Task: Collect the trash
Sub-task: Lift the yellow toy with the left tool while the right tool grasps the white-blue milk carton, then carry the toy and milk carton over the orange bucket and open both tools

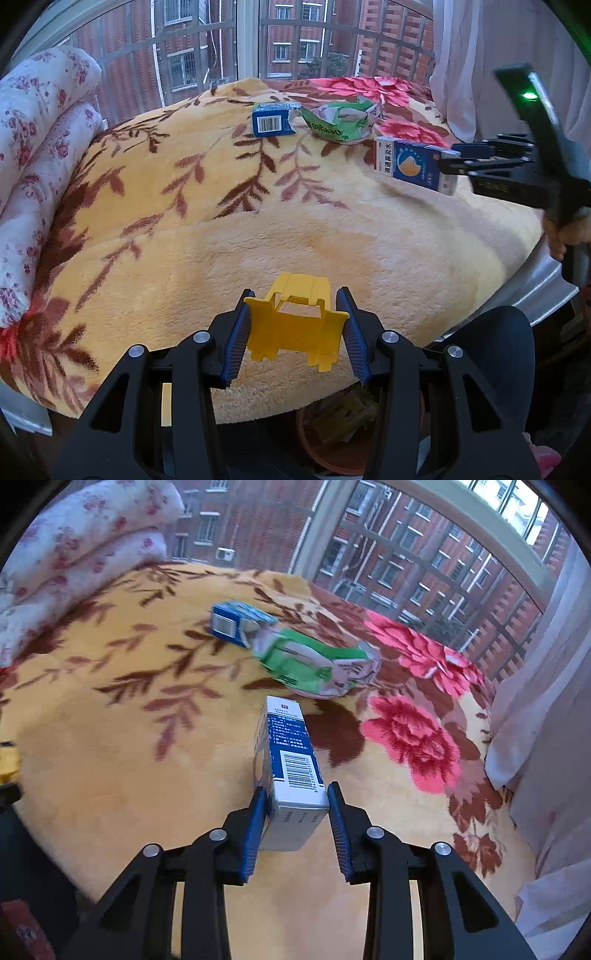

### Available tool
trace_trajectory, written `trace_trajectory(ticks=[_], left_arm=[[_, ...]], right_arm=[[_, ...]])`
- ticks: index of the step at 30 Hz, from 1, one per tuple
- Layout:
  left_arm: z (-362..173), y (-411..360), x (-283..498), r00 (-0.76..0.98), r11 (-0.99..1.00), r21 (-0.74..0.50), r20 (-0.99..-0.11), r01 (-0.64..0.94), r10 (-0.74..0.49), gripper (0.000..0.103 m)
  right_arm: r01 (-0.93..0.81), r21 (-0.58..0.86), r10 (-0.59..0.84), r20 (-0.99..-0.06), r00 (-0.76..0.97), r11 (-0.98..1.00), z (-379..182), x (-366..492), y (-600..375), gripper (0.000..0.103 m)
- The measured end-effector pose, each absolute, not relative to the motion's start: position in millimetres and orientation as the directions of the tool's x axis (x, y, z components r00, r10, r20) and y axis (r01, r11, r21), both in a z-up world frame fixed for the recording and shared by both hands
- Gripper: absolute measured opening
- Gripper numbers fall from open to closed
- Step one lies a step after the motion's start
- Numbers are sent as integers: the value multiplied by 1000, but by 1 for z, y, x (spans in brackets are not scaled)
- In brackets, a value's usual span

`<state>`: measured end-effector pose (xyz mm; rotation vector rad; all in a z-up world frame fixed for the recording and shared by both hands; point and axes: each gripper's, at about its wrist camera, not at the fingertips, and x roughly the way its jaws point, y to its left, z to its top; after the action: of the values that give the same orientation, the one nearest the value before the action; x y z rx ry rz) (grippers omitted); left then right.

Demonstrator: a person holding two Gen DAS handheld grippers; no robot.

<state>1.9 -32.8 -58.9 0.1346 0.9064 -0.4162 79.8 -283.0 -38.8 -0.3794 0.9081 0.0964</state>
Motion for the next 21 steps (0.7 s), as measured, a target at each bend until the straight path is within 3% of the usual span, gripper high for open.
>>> trace_trajectory(ticks=[11, 21], left_arm=[[-54, -34, -26, 533, 884, -28, -789, 467, -307, 45], [-75, -39, -74, 448, 827, -38, -826, 561, -342, 45]], right_arm=[[-351, -170, 108, -752, 650, 921, -6, -20, -272, 34], [-485, -78, 239, -795, 558, 871, -22, -118, -250, 34]])
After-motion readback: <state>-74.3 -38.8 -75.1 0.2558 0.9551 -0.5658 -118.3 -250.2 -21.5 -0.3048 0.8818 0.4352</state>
